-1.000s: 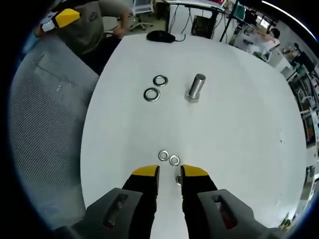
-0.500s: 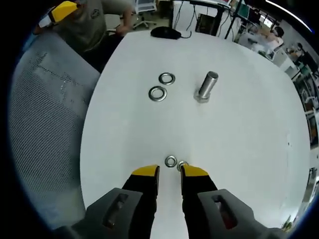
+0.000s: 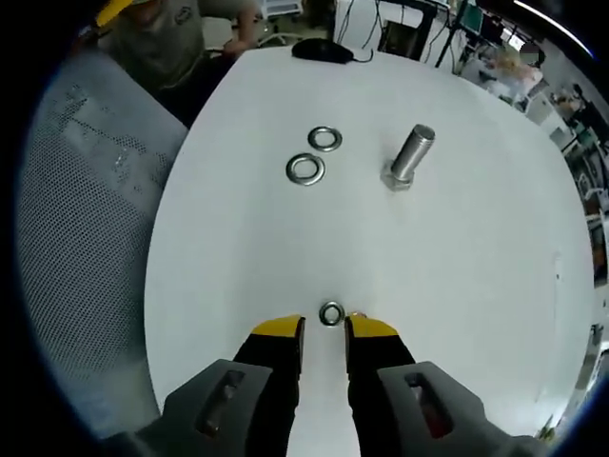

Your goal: Place the washer onto the threaded stud by aligning its center hole with the stud, sliding it down to the base, and recovering from edge contact or off-axis alignment until the washer reaches the visible bottom stop.

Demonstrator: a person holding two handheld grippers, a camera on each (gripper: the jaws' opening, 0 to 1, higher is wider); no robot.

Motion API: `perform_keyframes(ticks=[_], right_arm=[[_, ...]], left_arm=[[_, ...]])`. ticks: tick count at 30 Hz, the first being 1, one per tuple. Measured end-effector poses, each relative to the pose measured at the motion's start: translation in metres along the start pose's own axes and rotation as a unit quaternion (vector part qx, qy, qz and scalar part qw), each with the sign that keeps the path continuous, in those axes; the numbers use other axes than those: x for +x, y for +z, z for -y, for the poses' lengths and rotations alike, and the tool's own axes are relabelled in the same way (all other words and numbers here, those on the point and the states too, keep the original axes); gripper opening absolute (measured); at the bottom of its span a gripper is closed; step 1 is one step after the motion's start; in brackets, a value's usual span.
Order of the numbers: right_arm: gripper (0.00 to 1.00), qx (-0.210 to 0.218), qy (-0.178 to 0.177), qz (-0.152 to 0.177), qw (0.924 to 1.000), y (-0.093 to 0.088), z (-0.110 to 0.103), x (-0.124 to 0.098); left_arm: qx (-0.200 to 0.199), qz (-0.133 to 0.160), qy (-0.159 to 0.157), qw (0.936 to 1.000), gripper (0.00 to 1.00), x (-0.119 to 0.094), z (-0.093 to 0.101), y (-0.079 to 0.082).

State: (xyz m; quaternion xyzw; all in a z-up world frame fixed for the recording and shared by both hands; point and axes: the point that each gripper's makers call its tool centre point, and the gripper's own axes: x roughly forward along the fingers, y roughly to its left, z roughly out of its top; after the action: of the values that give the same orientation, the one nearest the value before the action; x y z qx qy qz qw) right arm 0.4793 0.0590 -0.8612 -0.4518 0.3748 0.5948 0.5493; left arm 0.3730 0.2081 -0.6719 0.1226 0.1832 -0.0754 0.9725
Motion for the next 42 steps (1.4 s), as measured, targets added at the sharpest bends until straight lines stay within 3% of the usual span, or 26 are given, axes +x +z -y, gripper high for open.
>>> perform_keyframes(ticks=[13,33,35,38,42], right_arm=[[0.18,0.006,0.0,-0.015,0.9999,-0.005,0.002,0.014],[0.16,0.01,0.003,-0.021,0.9997,-0.006,0.006,0.016],[0.15,0.039,0.005,-0.021,0.999,-0.006,0.004,0.017],[0.14,0.023,0.007,-0.022,0.9995,-0.005,0.005,0.017],[0.13,0.034,0.004,-0.017,0.9993,-0.005,0.006,0.017]], left_arm=[[-0.003,-0.001,0.006,1.0,0.4,-0.001,-0.002,0.0],[0.0,-0.005,0.007,1.0,0.4,0.0,-0.003,-0.002],[-0.001,-0.005,0.008,1.0,0.4,0.0,-0.003,-0.002],[-0.001,-0.005,0.008,1.0,0.4,0.0,-0.003,-0.002],[-0.001,-0.004,0.009,1.0,0.4,0.0,-0.004,-0.002]])
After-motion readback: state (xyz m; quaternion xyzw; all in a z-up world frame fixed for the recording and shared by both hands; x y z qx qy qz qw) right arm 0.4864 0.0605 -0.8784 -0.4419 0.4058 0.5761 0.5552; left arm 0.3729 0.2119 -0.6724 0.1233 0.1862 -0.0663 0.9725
